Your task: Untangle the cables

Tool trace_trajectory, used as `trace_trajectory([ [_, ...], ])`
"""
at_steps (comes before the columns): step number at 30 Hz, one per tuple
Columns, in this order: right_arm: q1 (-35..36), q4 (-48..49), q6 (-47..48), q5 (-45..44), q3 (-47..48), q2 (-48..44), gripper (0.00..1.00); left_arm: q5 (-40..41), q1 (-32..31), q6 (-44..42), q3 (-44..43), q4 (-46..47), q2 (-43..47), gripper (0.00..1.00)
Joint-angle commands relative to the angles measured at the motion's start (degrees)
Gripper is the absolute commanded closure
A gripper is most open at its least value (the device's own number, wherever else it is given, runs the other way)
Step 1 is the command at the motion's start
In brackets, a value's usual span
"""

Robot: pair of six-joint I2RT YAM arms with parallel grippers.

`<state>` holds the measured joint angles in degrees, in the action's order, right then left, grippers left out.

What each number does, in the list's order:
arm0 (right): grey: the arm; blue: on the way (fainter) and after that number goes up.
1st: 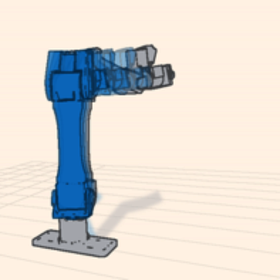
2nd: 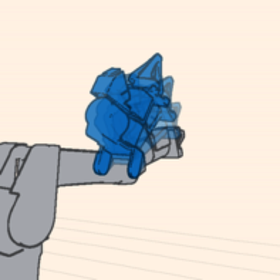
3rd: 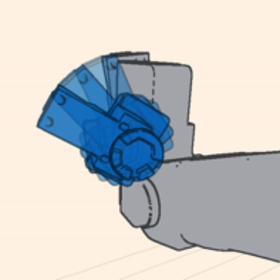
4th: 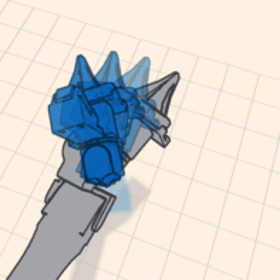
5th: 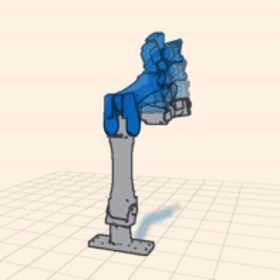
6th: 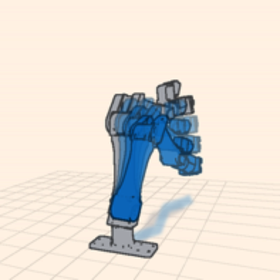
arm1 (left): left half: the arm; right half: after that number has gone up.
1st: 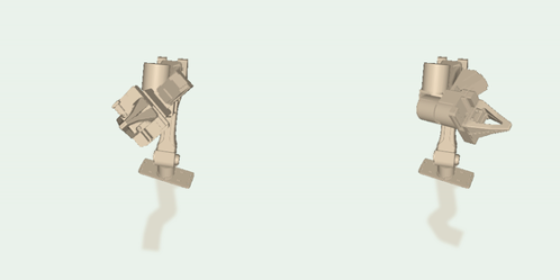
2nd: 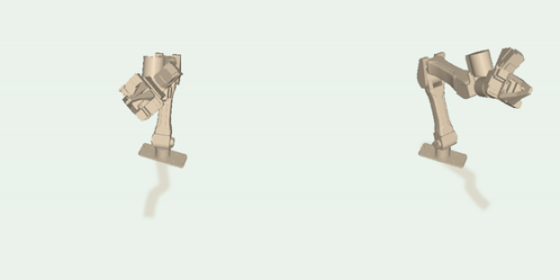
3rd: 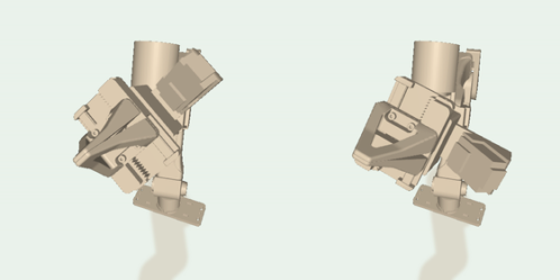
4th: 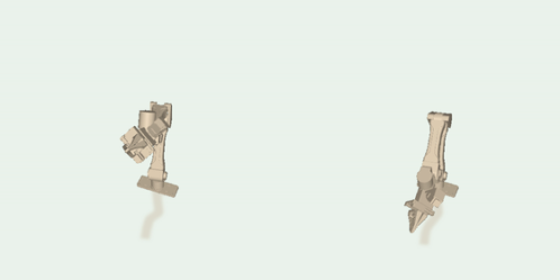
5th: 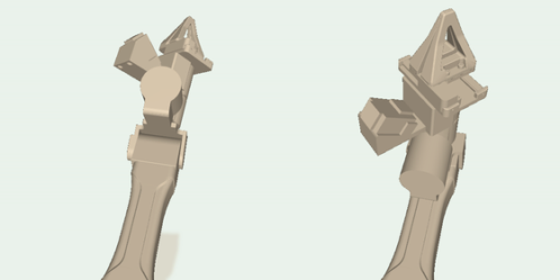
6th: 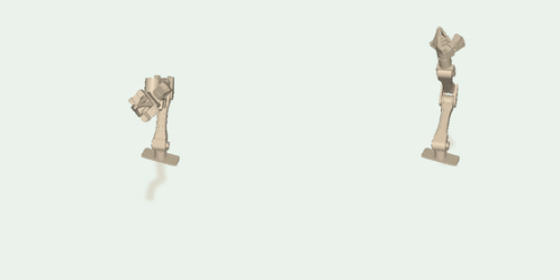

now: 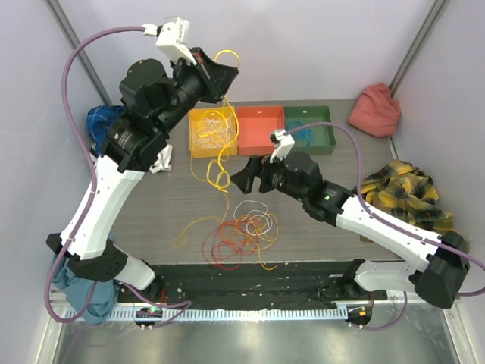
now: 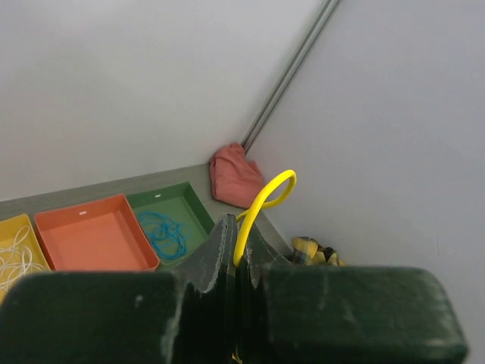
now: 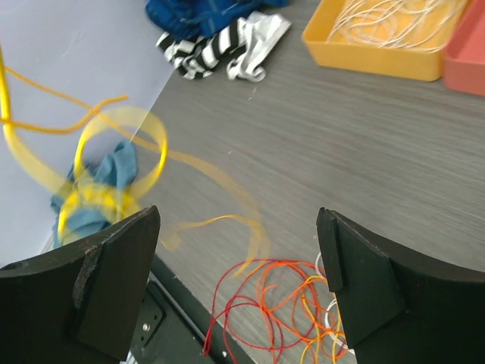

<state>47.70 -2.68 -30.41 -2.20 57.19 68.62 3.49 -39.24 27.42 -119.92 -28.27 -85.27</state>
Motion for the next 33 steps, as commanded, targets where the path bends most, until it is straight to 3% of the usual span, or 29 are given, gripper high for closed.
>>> trace_trajectory([
  [1,1.7,10.4,0.8,4.0,-3.5,-1.2,0.06,-0.1,0.1,-0.4,-3.1,0.4,0.5,1.0],
  [7,2.5,16.8,0.0,6.9,-5.9,2.3,0.06,-1.9,0.1,1.2,-5.0,-0.6,-0.3,1.0],
  [15,3.3,18.1,4.0,6.2,-4.3,8.5,0.07,-3.2,0.0,2.7,-7.2,-1.3,-0.1,1.0],
  [22,6.0,18.0,12.1,-3.9,-1.3,16.5,0.08,-7.2,0.0,6.0,-7.3,-0.6,-0.5,1.0],
  [24,6.1,18.4,12.8,-6.0,-0.9,19.8,0.12,-7.6,0.0,6.2,-7.3,-0.7,-0.4,1.0],
  [28,6.1,16.8,12.3,-7.2,0.4,21.9,0.43,-6.7,0.0,5.3,-7.3,-2.1,-0.1,1.0],
  [31,6.0,17.1,12.3,-10.2,-1.4,20.0,0.47,-5.9,0.0,4.5,-6.5,-2.0,0.5,1.0],
  [33,6.0,16.5,12.5,-10.5,-1.9,18.7,0.38,-5.8,0.0,4.2,-5.9,-1.5,0.9,1.0],
])
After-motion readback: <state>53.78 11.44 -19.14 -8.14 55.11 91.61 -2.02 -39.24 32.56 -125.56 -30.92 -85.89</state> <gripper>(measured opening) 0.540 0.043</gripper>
